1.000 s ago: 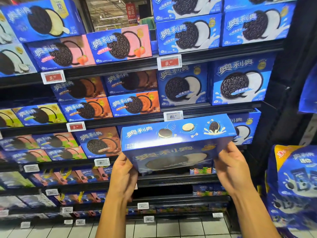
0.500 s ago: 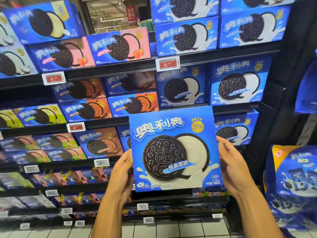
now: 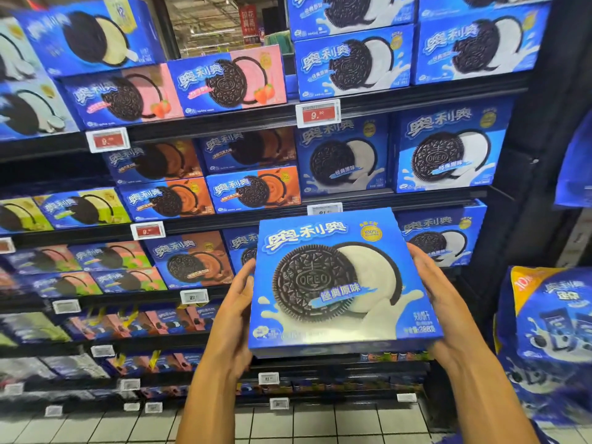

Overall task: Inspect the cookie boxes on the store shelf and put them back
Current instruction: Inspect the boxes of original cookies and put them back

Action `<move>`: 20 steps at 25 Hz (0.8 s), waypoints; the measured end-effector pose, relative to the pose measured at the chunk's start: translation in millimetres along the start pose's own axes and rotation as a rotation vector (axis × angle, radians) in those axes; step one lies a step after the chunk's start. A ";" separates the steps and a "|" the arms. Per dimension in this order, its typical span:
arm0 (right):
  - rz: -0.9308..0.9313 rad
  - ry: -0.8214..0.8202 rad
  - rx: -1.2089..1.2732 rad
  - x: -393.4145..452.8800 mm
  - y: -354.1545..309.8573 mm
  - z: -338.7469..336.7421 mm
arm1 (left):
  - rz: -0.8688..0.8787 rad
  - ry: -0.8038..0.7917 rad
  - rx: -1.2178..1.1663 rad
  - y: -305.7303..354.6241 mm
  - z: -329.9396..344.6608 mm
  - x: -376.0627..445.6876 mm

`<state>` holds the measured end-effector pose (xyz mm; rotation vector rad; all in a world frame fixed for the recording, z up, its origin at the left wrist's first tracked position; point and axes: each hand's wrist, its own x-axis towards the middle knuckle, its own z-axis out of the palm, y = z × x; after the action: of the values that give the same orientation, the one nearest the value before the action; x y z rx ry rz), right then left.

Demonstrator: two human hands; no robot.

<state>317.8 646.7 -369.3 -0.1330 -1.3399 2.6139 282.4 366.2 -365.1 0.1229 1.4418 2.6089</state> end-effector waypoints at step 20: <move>0.128 0.040 -0.129 -11.9 0.3 0.1 | -0.061 0.017 0.039 -4.6 -2.1 -9.3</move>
<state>329.3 643.9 -369.7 -0.2990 -1.5334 2.6104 291.8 365.2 -370.0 0.0608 1.4784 2.5408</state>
